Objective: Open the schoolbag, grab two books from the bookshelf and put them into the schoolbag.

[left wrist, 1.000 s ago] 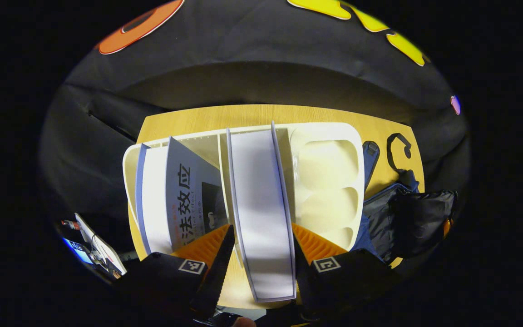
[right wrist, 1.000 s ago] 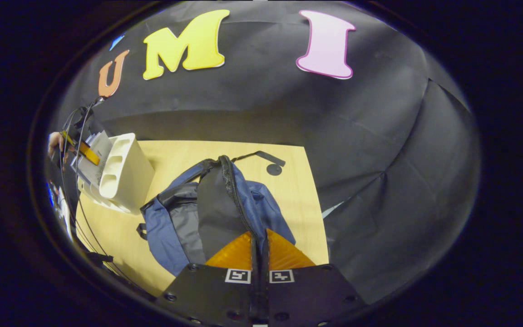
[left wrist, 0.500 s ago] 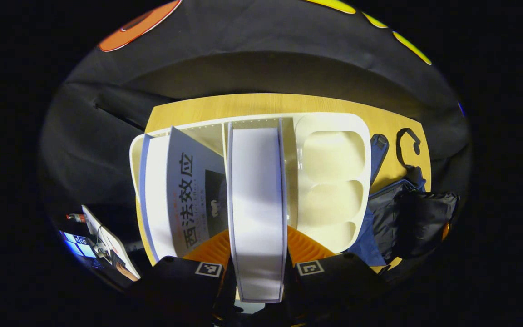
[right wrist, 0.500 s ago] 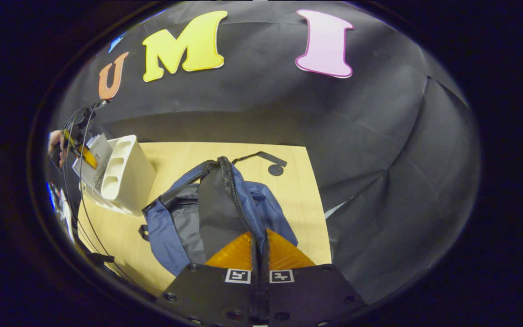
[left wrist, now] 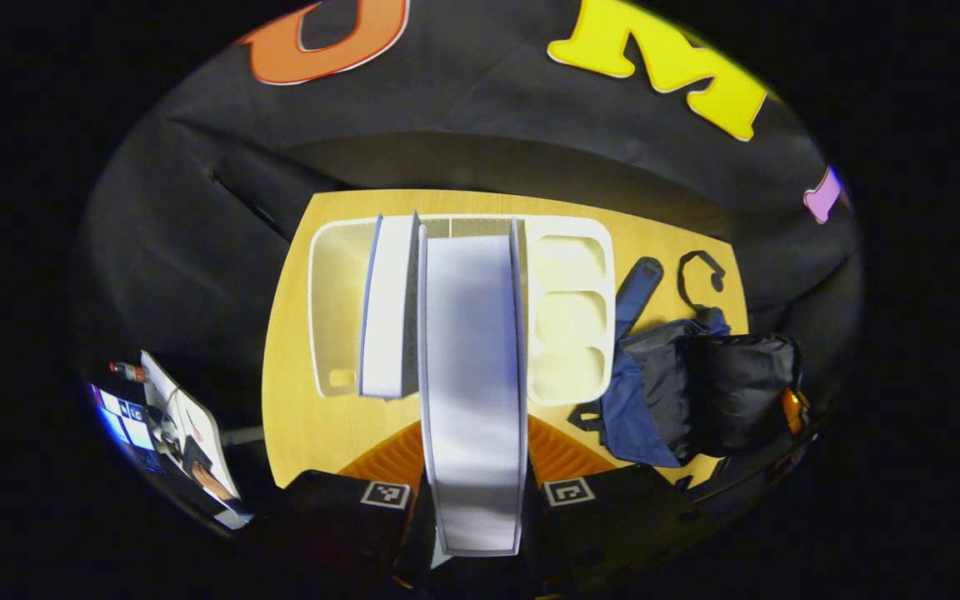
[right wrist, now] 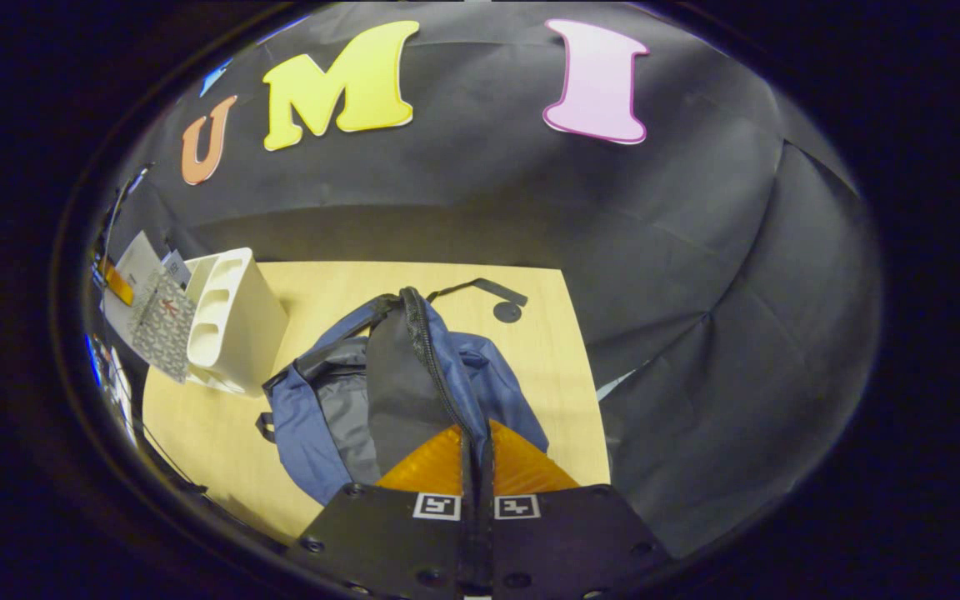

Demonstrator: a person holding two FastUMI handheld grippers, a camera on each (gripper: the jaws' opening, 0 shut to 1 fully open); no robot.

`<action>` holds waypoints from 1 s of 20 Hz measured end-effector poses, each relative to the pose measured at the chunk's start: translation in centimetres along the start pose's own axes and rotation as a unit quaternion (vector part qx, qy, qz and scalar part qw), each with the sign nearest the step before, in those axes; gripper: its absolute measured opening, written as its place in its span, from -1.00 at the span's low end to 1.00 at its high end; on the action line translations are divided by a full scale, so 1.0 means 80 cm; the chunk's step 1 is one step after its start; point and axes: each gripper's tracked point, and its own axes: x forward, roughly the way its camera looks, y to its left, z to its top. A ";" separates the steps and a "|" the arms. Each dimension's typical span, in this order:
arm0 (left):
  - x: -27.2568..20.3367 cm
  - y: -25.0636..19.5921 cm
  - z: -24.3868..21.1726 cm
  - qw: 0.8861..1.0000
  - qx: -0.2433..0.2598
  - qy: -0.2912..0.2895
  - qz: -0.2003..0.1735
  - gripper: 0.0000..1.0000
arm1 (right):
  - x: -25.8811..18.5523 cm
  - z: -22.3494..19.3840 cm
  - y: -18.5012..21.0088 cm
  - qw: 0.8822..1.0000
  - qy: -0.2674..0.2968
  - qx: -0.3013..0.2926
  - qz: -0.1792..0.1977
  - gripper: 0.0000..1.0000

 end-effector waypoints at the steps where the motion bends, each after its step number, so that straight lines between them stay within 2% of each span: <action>1: -0.016 0.005 -0.006 1.000 -0.007 -0.010 -0.011 -0.06 | -0.002 -0.001 0.004 1.000 -0.001 0.003 0.001 -1.00; 2: -0.030 0.008 -0.014 0.999 -0.017 -0.022 -0.019 -0.12 | -0.004 -0.004 0.005 1.000 0.000 0.003 0.001 -1.00; 6: -0.078 0.015 -0.036 0.994 -0.048 -0.069 -0.068 -0.12 | -0.010 -0.006 0.010 1.000 -0.002 0.000 -0.005 -0.99; 7: -0.087 0.009 -0.038 0.991 -0.054 -0.082 -0.086 -0.19 | -0.012 -0.007 0.012 1.000 -0.002 0.002 -0.005 -1.00; 8: -0.091 0.000 -0.040 0.988 -0.061 -0.093 -0.108 -0.12 | -0.014 -0.009 0.014 1.000 -0.001 0.003 -0.005 -0.99; 12: -0.099 -0.068 -0.042 0.963 -0.096 -0.125 -0.217 -0.12 | -0.021 -0.011 0.019 1.000 -0.005 0.005 -0.008 -1.00; 13: -0.099 -0.087 -0.047 0.957 -0.100 -0.125 -0.243 -0.05 | -0.022 -0.011 0.019 1.000 -0.010 0.006 -0.010 -1.00; 14: -0.091 -0.107 -0.051 0.951 -0.100 -0.123 -0.264 -0.20 | -0.023 -0.014 0.020 1.000 -0.009 0.007 -0.011 -0.99; 16: -0.076 -0.150 -0.062 0.943 -0.088 -0.122 -0.297 -0.03 | -0.025 -0.020 0.025 1.000 -0.006 0.012 -0.007 -0.99; 17: -0.065 -0.175 -0.065 0.939 -0.080 -0.124 -0.311 -0.12 | -0.026 -0.022 0.024 1.000 -0.007 0.012 -0.008 -1.00; 18: -0.052 -0.200 -0.070 0.935 -0.070 -0.124 -0.326 -0.12 | -0.027 -0.022 0.022 1.000 -0.010 0.011 -0.012 -0.94; 19: -0.038 -0.223 -0.076 0.931 -0.063 -0.121 -0.339 -0.12 | -0.029 -0.022 0.021 1.000 -0.013 0.012 -0.014 -1.00; 20: -0.023 -0.244 -0.081 0.926 -0.066 -0.118 -0.353 -0.03 | -0.030 -0.022 0.019 1.000 -0.016 0.014 -0.015 -1.00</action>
